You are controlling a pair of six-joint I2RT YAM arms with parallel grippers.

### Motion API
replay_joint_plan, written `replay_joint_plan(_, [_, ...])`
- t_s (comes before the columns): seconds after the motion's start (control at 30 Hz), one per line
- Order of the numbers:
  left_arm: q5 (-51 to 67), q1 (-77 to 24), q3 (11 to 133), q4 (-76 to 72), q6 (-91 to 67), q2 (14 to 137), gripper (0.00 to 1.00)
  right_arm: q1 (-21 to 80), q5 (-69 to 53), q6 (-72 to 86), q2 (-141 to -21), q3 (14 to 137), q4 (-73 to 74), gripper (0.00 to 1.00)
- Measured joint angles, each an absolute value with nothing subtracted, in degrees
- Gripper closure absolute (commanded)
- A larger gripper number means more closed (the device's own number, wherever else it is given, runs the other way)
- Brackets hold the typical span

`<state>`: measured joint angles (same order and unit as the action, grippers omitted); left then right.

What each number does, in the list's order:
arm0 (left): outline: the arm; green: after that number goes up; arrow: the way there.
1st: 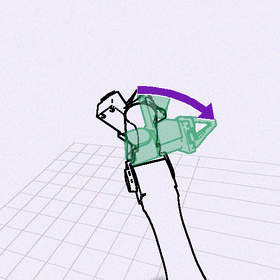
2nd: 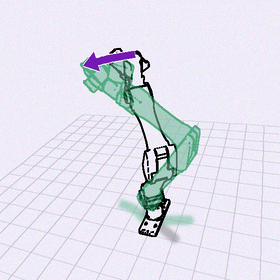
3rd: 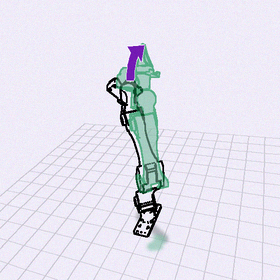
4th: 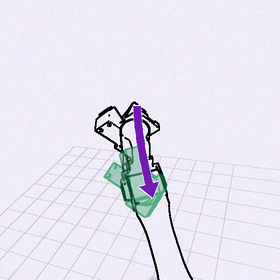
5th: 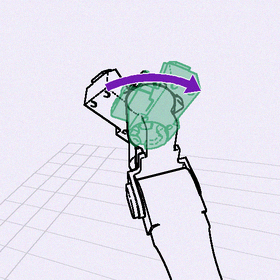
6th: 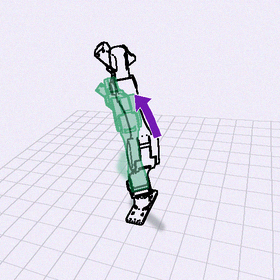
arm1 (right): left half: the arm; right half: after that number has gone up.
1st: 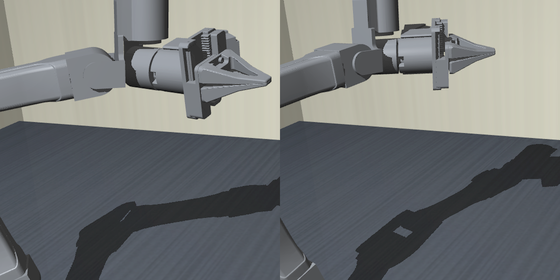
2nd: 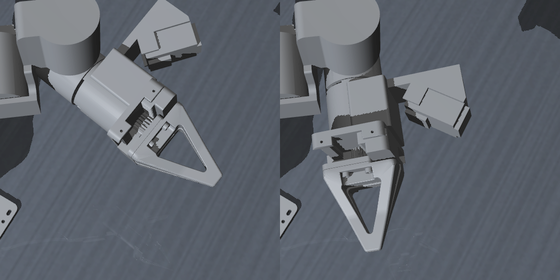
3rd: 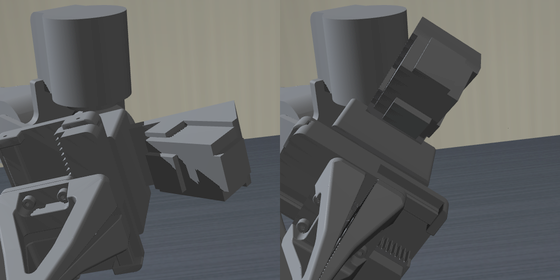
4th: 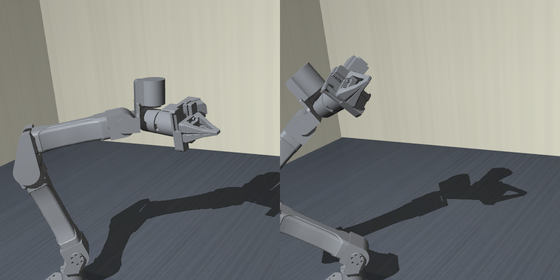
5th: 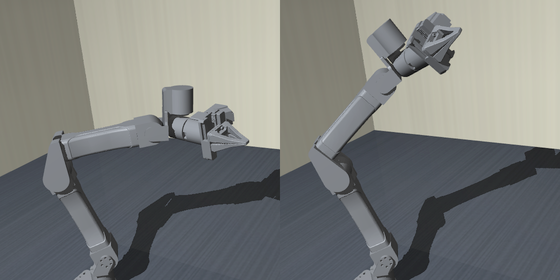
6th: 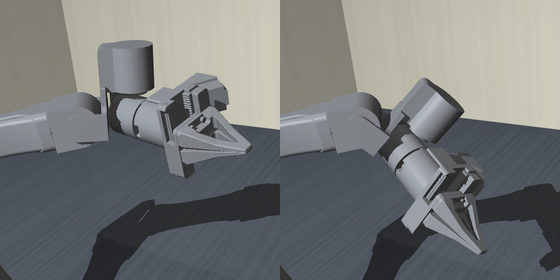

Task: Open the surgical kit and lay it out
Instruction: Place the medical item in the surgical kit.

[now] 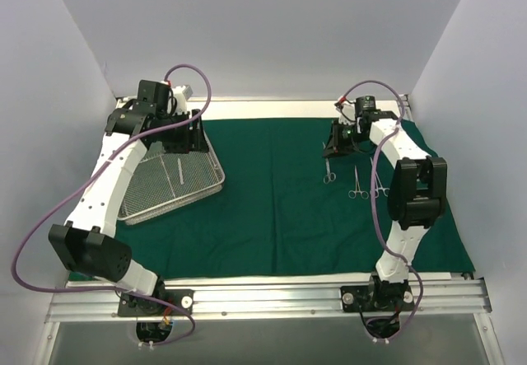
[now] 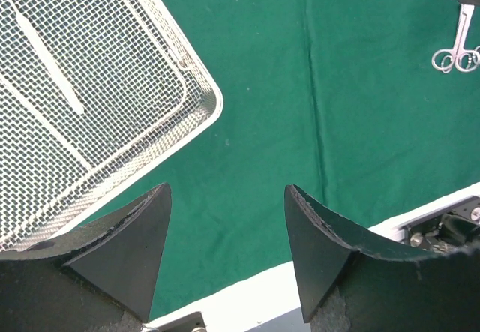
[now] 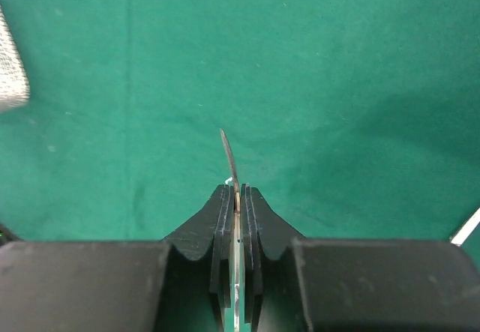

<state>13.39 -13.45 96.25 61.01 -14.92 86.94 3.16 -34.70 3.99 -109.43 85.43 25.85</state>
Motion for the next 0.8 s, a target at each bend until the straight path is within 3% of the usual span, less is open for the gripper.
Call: replay_joint_plan(0.8, [14.2, -13.26, 96.12, 59.31, -12.88, 93.8, 0.3, -3.29, -35.03, 2.0, -115.52, 79.9, 24.36, 1.0])
